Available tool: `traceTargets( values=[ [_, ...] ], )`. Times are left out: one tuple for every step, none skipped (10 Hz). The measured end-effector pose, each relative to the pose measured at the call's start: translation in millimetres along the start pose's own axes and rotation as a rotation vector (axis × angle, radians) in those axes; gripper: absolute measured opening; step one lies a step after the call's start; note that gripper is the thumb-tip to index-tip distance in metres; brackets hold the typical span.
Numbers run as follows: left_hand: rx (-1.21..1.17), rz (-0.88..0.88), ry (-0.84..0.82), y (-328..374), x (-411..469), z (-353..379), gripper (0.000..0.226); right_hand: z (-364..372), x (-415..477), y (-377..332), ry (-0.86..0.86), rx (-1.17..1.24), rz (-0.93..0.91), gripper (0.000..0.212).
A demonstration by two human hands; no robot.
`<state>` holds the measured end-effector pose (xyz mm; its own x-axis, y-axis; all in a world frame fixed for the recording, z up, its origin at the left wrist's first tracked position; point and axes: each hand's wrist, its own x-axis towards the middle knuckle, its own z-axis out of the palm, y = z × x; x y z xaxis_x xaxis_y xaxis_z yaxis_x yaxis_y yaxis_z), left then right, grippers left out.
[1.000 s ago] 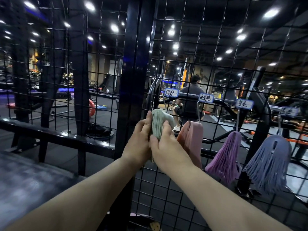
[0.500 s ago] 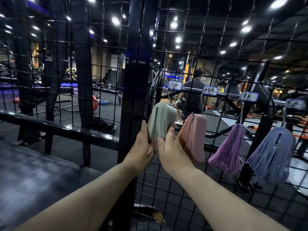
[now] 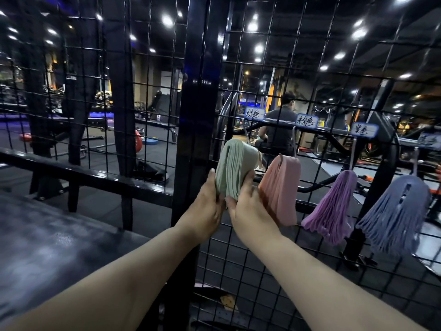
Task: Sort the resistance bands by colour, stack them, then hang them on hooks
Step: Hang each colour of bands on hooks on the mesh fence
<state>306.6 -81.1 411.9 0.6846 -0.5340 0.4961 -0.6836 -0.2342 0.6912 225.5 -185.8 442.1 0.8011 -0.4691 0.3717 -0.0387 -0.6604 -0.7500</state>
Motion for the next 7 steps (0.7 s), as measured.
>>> traceTargets(
  values=[
    [0.026, 0.017, 0.007, -6.4, 6.3, 4.9, 0.074, 9.4, 9.6, 1.4, 0.09, -0.263, -0.055, 0.069],
    [-0.005, -0.002, -0.005, -21.4, 15.1, 6.5, 0.075, 6.6, -0.5, 3.2, -0.047, -0.078, 0.031, 0.062],
    [0.0, -0.007, 0.023, -7.7, 1.4, 2.1, 0.07, 0.6, -10.7, -0.9, 0.052, 0.025, -0.031, 0.081],
    [-0.023, -0.014, 0.046, -2.9, -7.4, 1.6, 0.069, -3.0, -23.5, 2.5, -0.061, -0.106, -0.059, 0.081],
    [-0.07, 0.003, 0.092, -5.8, -6.7, 3.3, 0.065, -6.6, -27.1, 2.7, 0.035, 0.063, 0.026, 0.072],
    [-0.088, -0.001, 0.099, -5.0, -7.9, 3.3, 0.063, 0.8, -32.4, -2.7, 0.058, 0.34, 0.225, 0.062],
    [-0.123, -0.026, 0.102, -2.4, -9.7, 3.3, 0.063, 1.7, -30.7, -16.1, 0.033, 0.596, 0.421, 0.052]
  ],
)
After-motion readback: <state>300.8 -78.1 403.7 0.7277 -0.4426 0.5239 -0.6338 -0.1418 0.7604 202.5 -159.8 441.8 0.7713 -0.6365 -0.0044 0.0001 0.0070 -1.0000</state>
